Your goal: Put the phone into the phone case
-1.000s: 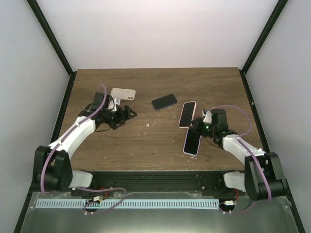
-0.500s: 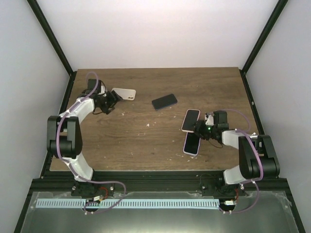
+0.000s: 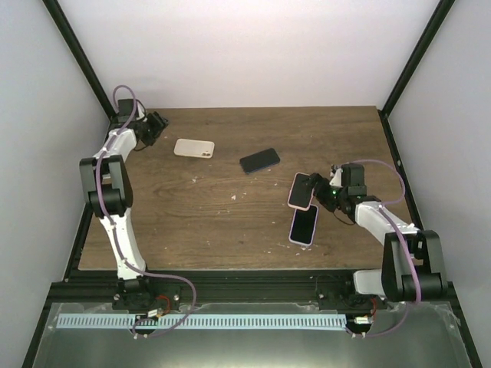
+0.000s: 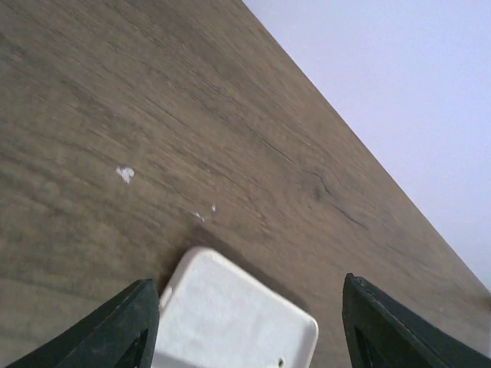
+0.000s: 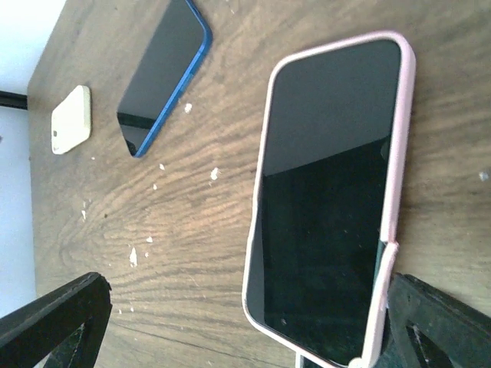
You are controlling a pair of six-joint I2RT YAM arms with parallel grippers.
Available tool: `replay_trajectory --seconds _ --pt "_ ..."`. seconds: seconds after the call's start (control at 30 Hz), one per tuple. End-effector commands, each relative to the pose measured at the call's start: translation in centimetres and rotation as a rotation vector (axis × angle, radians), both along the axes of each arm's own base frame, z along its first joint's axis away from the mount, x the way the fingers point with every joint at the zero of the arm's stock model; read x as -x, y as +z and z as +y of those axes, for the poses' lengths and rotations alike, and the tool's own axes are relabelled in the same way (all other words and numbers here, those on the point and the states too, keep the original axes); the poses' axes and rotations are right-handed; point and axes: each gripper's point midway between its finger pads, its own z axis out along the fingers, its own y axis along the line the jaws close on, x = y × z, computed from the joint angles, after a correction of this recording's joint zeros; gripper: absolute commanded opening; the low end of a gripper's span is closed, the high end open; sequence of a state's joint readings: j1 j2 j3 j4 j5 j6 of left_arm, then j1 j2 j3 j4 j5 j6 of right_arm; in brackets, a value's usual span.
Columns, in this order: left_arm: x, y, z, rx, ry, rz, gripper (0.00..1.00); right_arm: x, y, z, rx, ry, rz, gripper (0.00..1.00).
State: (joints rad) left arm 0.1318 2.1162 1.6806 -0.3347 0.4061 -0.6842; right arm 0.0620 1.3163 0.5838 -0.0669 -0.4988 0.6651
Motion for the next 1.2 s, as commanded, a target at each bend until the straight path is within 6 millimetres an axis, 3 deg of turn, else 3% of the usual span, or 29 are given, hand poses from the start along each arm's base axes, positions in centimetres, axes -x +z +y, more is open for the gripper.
replay_trajectory --seconds 0.0,0.23,0.33,0.53,0.7,0.8,0.87,1.17 --pt "-1.7 -2.2 -0.3 -0.046 -0.068 0.009 0.65 -1.3 2.7 -0.2 0.003 -0.007 -0.062 1.00" --pt "-3.5 -4.7 -2.0 0.043 -0.155 -0.004 0.60 -3.0 4.4 0.8 -0.037 0.020 -0.114 1.00" --pt "-3.4 -6.3 -2.4 0.078 -0.164 0.023 0.55 -4.3 4.6 1.4 -0.013 0.056 -0.130 1.00" --pt "-2.9 -8.1 -3.0 0.121 -0.167 0.058 0.53 -6.7 2.0 1.5 0.124 0.044 -0.025 0.98" --pt "-1.7 -9.0 -3.2 0.126 -0.180 0.088 0.53 -5.5 -1.5 -2.6 0.326 -0.064 0.048 0.92" --pt "-1.4 -9.2 -3.2 0.125 -0.177 0.105 0.52 -4.9 -2.7 -3.5 0.349 -0.072 0.075 0.75" --pt "-1.2 -9.4 -3.2 0.132 -0.167 0.121 0.52 -4.8 -3.2 -3.4 0.333 -0.069 0.082 0.64" --pt "0.5 -10.3 -3.6 0.179 -0.140 0.183 0.51 -3.7 -4.5 0.3 0.165 -0.015 0.116 0.55"
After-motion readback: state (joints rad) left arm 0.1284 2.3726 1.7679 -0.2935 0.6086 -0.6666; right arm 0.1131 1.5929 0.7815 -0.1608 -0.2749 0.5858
